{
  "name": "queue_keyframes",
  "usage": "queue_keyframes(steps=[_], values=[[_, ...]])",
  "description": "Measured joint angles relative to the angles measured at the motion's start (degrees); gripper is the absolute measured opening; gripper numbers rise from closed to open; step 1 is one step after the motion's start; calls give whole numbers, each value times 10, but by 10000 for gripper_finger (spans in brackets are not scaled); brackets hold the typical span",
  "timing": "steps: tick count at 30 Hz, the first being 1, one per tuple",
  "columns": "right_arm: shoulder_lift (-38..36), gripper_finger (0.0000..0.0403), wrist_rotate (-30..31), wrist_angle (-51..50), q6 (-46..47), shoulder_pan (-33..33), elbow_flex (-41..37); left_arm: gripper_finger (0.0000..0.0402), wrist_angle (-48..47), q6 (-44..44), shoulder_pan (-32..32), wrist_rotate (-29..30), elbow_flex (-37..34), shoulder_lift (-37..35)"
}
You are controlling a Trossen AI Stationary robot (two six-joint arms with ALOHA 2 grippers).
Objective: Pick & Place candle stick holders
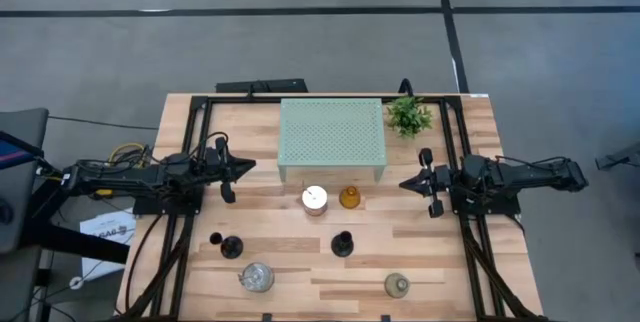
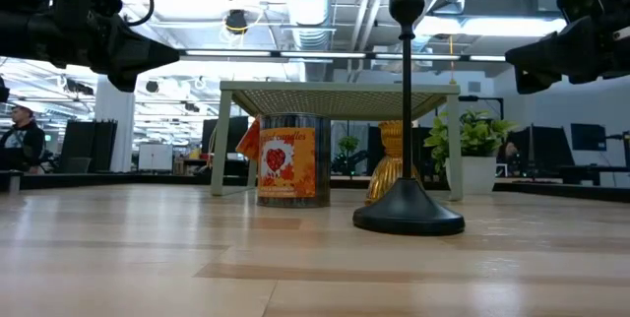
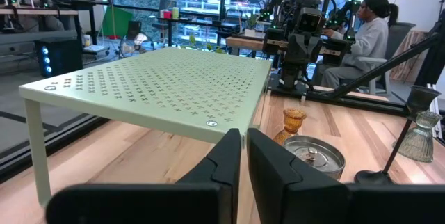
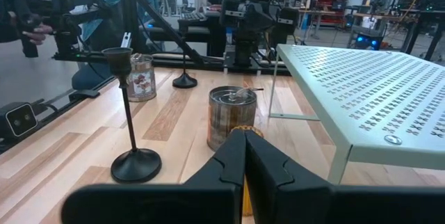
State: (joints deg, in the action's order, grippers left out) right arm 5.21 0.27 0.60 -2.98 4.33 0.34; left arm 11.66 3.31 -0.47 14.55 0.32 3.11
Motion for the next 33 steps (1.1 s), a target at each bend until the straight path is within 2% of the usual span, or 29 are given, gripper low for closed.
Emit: queue_keyframes(steps=[19,33], values=[[0,0,-1,2,0,0,0,28,1,4,0,0,0,0],[0,0,-3,61,1,1,0,28,14,8,0,0,0,0]])
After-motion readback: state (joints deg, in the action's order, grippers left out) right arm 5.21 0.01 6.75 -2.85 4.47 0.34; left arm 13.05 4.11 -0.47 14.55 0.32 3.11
